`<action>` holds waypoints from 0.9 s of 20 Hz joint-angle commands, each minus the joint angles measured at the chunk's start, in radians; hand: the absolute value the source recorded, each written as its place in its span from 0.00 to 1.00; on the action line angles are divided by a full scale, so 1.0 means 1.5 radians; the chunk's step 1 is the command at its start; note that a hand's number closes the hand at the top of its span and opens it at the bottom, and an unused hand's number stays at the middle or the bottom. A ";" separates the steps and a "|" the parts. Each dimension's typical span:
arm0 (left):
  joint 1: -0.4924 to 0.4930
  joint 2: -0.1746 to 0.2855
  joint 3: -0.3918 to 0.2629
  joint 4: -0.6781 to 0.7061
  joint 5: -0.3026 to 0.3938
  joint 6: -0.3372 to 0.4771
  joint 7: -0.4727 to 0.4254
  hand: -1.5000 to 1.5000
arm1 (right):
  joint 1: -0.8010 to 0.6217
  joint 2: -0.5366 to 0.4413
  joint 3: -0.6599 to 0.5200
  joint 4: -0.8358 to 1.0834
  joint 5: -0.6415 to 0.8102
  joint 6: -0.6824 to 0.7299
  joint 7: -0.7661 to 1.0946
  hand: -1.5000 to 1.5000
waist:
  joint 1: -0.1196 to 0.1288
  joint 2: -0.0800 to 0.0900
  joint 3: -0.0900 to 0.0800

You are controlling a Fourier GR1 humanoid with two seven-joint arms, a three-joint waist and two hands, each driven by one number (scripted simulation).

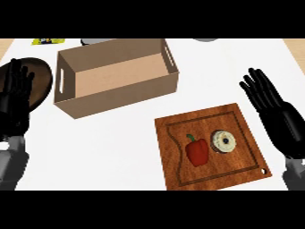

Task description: Pick the bell pepper from the cutting board and place it in the cardboard box

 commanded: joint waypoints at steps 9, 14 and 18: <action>0.087 0.108 -0.062 0.070 -0.128 -0.026 0.069 0.50 | -0.051 -0.205 0.119 0.002 0.331 0.106 -0.056 0.00 | 0.031 0.007 -0.014; 0.076 0.097 -0.074 0.076 -0.161 -0.006 0.090 0.50 | 0.042 -0.046 0.104 0.234 0.218 0.132 -0.330 0.00 | 0.023 0.018 -0.008; 0.112 0.113 -0.044 0.061 -0.144 -0.043 0.073 0.50 | 0.031 -0.090 0.078 0.302 0.265 0.199 -0.481 0.00 | 0.019 0.012 -0.011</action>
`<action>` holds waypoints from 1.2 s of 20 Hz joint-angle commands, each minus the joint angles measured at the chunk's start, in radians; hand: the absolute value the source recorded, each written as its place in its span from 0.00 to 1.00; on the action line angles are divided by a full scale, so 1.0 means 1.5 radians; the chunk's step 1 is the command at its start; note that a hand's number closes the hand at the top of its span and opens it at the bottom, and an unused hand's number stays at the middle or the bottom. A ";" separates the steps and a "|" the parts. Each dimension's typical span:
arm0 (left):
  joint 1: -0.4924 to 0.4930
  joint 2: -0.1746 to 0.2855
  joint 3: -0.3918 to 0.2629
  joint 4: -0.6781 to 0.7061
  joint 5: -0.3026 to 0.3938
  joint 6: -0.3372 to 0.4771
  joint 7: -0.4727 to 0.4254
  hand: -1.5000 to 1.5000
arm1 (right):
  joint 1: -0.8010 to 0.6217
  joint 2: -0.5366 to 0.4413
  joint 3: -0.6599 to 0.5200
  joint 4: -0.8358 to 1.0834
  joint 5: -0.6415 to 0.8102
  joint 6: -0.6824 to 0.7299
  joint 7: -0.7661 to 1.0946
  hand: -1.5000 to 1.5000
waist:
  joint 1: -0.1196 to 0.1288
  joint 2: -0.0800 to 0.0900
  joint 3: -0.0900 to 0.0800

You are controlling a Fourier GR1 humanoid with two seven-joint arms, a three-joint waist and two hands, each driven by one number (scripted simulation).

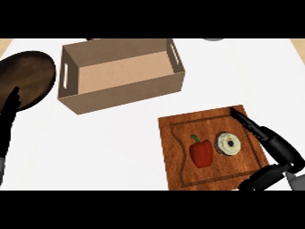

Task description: Pick the bell pepper from the cutting board and place it in the cardboard box

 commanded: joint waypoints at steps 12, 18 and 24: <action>-0.003 -0.016 0.005 0.030 -0.024 -0.013 -0.008 0.50 | -0.223 -0.073 0.095 0.036 0.292 0.046 0.120 0.00 | 0.000 -0.001 -0.003; 0.011 -0.028 -0.004 -0.032 -0.045 0.006 0.029 0.50 | -0.266 -0.055 0.153 0.024 0.366 0.140 0.224 0.00 | 0.002 -0.003 -0.002; 0.008 -0.041 0.019 -0.016 -0.057 -0.013 0.030 0.50 | -0.259 0.003 0.138 -0.040 0.405 0.205 0.320 0.00 | -0.008 -0.004 -0.002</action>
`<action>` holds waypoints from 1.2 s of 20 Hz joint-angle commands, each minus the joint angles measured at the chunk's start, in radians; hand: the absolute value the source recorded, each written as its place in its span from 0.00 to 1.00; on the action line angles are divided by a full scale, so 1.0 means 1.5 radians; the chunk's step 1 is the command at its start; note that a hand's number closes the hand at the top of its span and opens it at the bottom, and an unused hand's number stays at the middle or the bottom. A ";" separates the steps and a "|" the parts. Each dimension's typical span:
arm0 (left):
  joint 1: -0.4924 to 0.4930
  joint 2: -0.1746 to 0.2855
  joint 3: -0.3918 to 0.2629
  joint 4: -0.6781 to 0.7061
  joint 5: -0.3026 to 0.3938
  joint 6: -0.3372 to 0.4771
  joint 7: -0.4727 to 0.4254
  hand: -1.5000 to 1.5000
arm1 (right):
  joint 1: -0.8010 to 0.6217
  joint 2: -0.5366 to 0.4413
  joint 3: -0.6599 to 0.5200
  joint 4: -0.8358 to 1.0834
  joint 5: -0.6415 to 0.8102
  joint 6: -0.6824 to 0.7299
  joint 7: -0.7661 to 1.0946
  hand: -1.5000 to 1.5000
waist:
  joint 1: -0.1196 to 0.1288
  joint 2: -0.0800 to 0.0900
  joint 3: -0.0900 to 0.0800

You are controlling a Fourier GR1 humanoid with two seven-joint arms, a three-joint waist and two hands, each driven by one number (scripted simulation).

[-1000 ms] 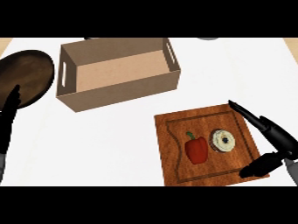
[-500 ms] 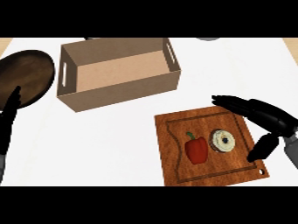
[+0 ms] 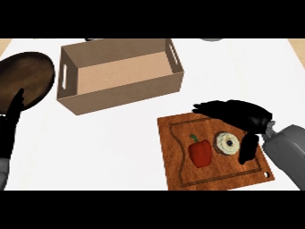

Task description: Pick the bell pepper from the cutting board and place it in the cardboard box

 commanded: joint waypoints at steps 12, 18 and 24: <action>-0.021 -0.024 0.076 0.027 -0.035 -0.063 -0.009 0.50 | 0.063 0.077 -0.052 -0.032 0.169 0.062 0.008 0.00 | -0.004 0.000 0.000; -0.029 -0.050 0.078 0.033 -0.067 -0.049 -0.012 0.50 | 0.103 0.108 -0.062 -0.058 0.175 0.079 -0.034 0.00 | -0.006 0.000 0.000; -0.008 -0.076 0.079 0.009 -0.096 -0.053 -0.012 0.50 | 0.079 0.165 -0.102 -0.091 0.185 0.142 -0.011 0.00 | -0.003 0.000 0.000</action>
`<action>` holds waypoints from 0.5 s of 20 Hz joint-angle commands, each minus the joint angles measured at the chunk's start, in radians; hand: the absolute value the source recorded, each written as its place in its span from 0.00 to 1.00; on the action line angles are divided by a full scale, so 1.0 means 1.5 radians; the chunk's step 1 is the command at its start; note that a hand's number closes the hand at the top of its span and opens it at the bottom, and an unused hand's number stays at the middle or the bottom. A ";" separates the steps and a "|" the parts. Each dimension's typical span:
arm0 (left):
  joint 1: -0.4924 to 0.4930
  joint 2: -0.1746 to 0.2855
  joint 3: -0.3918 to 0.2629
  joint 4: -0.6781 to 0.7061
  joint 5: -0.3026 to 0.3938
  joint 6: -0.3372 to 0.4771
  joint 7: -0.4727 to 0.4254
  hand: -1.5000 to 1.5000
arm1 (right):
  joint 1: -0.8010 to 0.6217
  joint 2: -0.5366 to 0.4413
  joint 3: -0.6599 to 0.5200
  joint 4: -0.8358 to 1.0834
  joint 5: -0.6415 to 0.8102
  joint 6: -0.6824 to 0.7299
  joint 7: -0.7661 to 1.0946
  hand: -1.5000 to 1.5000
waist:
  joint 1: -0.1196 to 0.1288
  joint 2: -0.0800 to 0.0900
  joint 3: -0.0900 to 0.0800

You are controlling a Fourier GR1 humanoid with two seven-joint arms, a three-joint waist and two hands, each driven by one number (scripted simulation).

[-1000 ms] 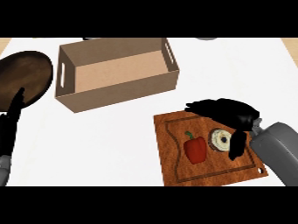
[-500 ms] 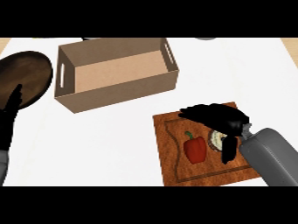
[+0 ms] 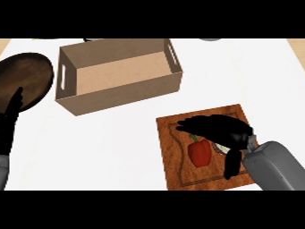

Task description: Pick the bell pepper from the cutting board and place it in the cardboard box

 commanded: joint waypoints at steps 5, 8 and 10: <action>0.050 -0.009 0.022 -0.071 -0.009 -0.026 0.011 0.50 | 0.013 0.030 -0.015 -0.074 0.042 0.086 0.052 0.00 | 0.003 -0.001 0.000; 0.017 -0.018 0.026 -0.050 -0.025 -0.012 0.028 0.50 | 0.056 0.058 0.015 -0.105 0.078 0.086 0.104 0.00 | 0.000 -0.001 0.000; 0.030 -0.007 0.045 -0.036 -0.008 -0.043 -0.006 0.50 | 0.062 0.034 0.008 -0.058 0.103 0.056 0.064 0.00 | 0.000 0.000 0.000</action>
